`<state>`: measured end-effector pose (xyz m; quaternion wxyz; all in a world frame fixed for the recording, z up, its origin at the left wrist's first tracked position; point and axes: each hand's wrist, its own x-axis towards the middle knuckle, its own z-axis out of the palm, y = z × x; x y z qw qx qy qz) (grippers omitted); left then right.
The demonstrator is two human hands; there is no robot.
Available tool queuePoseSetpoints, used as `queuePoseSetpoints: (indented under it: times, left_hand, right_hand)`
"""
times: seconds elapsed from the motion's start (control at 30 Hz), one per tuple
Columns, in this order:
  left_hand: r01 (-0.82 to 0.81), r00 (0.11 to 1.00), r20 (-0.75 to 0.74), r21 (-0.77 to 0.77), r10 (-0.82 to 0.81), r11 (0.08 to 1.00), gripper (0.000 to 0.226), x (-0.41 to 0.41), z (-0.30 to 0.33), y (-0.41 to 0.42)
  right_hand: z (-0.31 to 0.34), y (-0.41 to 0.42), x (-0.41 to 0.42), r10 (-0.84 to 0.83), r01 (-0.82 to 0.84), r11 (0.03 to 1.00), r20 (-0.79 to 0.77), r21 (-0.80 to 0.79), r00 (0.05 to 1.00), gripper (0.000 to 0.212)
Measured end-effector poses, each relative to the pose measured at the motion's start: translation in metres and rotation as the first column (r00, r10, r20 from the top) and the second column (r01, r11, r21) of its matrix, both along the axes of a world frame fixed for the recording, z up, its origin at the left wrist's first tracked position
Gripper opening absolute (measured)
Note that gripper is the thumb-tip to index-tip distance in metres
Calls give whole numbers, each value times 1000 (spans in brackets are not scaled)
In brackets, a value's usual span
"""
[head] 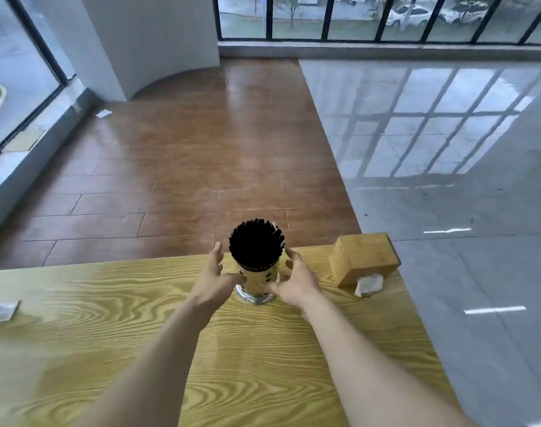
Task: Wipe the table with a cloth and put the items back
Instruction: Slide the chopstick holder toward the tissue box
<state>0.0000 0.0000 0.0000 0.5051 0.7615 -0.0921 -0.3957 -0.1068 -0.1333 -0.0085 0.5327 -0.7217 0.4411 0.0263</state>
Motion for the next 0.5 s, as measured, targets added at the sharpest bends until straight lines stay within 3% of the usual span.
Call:
queuePoseSetpoints:
  times: [0.17,0.33,0.5]
  left_hand:
    - [-49,999,-15,-28,49,998,83,-13,0,-14]
    - [-111,993,35,16,110,994,72,-49,13,-21]
    - [-64,998,31,17,63,998,67,-103,18,-39]
  right_hand:
    - [-8,-8,2,-49,34,991,117,127,992,92]
    - [0,-14,-27,-53,43,995,100,93,994,92]
    - [3,-35,-87,-106,103,994,52,48,993,91]
